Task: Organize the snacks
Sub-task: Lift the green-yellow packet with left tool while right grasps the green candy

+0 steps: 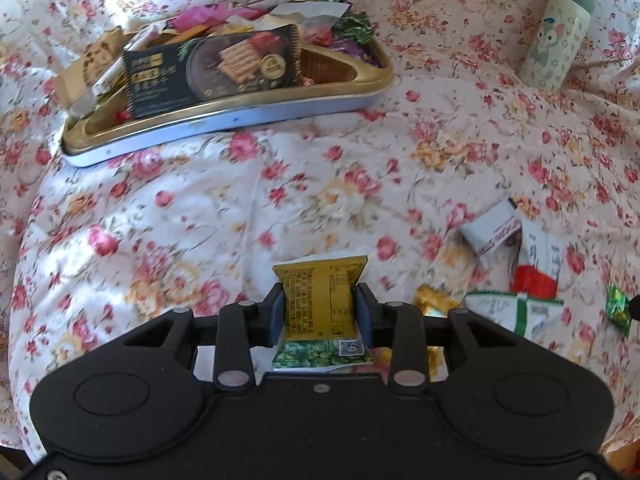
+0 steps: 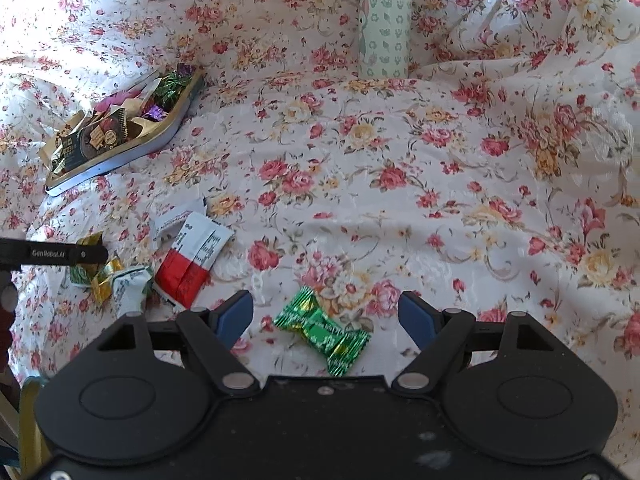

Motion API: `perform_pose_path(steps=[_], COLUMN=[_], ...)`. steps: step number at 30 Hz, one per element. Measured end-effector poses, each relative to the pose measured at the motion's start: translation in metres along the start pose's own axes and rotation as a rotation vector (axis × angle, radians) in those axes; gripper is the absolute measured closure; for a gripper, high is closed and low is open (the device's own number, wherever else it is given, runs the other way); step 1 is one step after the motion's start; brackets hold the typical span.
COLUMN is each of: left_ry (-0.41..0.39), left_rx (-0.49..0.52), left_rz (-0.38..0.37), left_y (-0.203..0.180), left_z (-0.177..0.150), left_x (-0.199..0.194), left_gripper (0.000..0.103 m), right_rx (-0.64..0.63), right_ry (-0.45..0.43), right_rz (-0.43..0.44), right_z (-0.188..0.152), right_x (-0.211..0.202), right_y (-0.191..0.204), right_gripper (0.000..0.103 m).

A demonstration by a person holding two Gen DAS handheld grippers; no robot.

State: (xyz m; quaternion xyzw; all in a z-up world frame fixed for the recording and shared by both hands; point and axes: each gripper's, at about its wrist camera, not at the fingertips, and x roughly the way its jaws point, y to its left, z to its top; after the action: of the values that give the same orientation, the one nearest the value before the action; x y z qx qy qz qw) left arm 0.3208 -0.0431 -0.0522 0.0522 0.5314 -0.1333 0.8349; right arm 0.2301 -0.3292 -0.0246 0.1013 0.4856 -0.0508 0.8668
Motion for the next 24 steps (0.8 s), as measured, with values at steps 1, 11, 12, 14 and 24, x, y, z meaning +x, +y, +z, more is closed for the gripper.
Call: perform_pose_path(steps=[1, 11, 12, 14, 24], left_ry=[-0.001, -0.018, -0.017, -0.017, 0.005], left_rx=[0.000, 0.072, 0.073, 0.076, 0.108], left_rz=[0.004, 0.033, 0.029, 0.020, 0.027], left_y=[0.002, 0.001, 0.002, 0.004, 0.003], left_z=[-0.002, -0.007, -0.007, -0.006, -0.004], left_x=[-0.001, 0.000, 0.000, 0.002, 0.005], left_gripper=[0.057, 0.054, 0.054, 0.053, 0.053], right_rx=[-0.002, -0.071, -0.079, -0.096, -0.105], right_ry=[0.002, 0.018, 0.019, 0.023, 0.031], right_rz=[0.002, -0.041, -0.047, -0.054, -0.046], right_z=[-0.001, -0.007, -0.008, -0.008, -0.005], right_x=[0.000, 0.001, 0.001, 0.004, 0.023], right_y=[0.001, 0.003, 0.003, 0.004, 0.009], right_gripper=[0.021, 0.029, 0.030, 0.032, 0.056])
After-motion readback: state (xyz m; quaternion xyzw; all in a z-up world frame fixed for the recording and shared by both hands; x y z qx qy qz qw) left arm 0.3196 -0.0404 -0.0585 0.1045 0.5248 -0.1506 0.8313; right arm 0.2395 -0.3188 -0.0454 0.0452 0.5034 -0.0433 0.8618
